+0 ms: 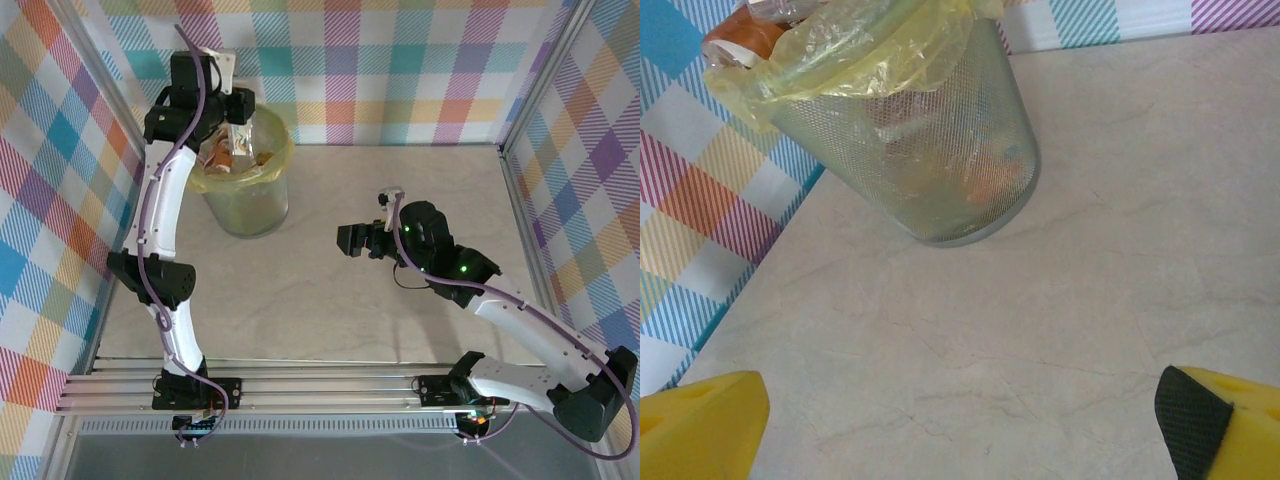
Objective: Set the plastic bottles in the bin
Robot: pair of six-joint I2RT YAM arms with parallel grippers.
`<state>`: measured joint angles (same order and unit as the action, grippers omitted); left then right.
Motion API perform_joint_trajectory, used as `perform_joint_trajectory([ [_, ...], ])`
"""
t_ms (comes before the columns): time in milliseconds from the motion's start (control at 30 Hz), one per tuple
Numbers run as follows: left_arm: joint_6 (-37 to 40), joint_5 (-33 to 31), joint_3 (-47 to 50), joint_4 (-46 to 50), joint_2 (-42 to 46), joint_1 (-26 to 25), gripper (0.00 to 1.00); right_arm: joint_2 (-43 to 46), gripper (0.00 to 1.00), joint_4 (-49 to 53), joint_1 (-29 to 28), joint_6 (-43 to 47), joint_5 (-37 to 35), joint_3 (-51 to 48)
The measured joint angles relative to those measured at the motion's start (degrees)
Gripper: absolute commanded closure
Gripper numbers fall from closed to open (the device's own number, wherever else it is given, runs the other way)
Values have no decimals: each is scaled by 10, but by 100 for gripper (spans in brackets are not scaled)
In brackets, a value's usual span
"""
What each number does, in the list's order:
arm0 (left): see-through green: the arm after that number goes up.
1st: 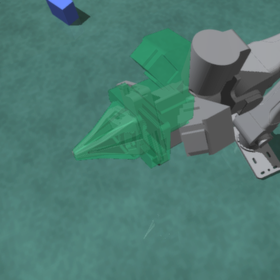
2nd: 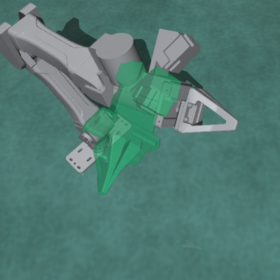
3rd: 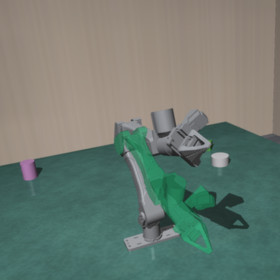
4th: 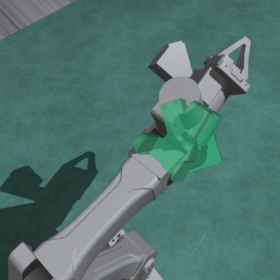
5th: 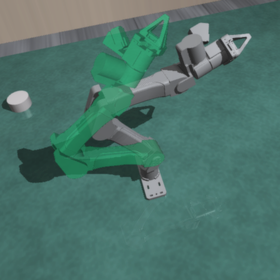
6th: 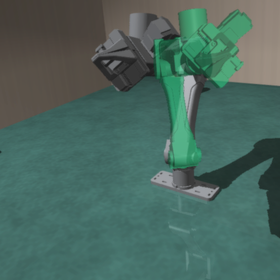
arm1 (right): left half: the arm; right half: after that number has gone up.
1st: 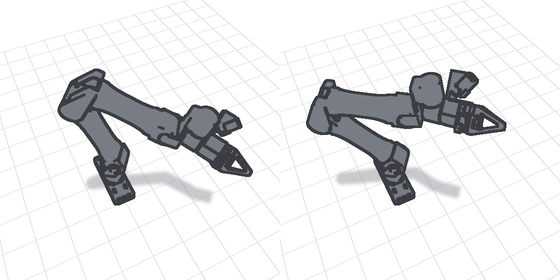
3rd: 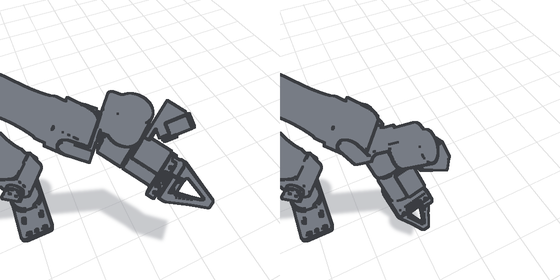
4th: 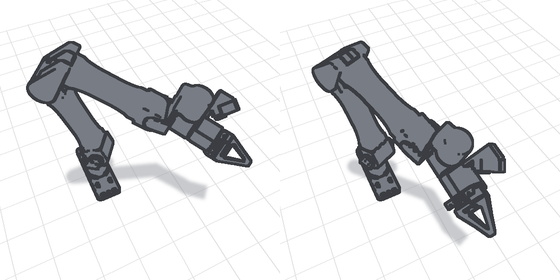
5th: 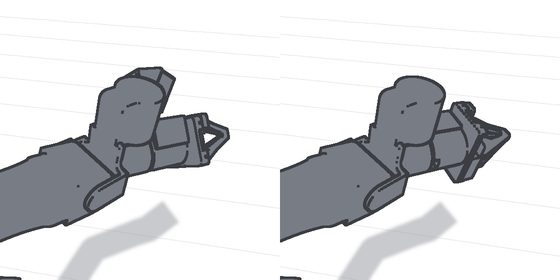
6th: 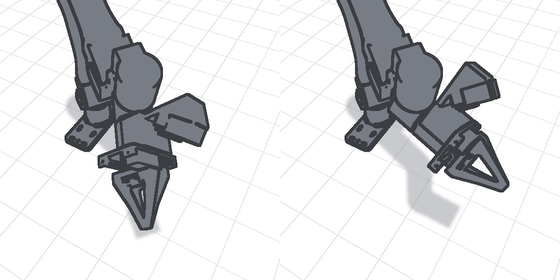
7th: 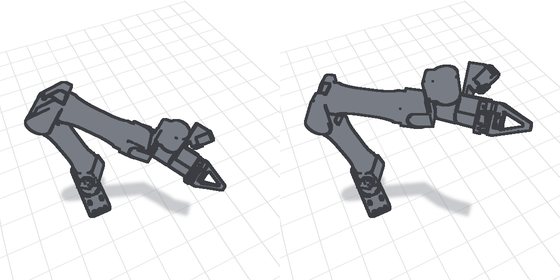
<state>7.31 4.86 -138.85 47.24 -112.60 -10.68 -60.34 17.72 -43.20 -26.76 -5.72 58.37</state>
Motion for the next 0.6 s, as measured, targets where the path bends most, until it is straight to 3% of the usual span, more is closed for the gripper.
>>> perform_joint_trajectory([
  [200, 23, 8, -1, 23, -27, 0, 90, 0, 0, 0, 0, -9, -5, -3],
  [300, 27, 20, -3, 26, -40, 0, 76, 0, 0, 0, 0, -11, -6, -3],
  [367, 28, 30, -9, 33, -49, 0, 56, 0, 0, 0, 0, -12, -7, -3],
  [467, 30, 32, -12, 37, -53, 0, 37, 0, 0, 0, 0, -13, -8, -4],
  [600, 35, 32, -13, 37, -55, 0, 28, 0, 0, 0, 0, -13, -10, -6],
])
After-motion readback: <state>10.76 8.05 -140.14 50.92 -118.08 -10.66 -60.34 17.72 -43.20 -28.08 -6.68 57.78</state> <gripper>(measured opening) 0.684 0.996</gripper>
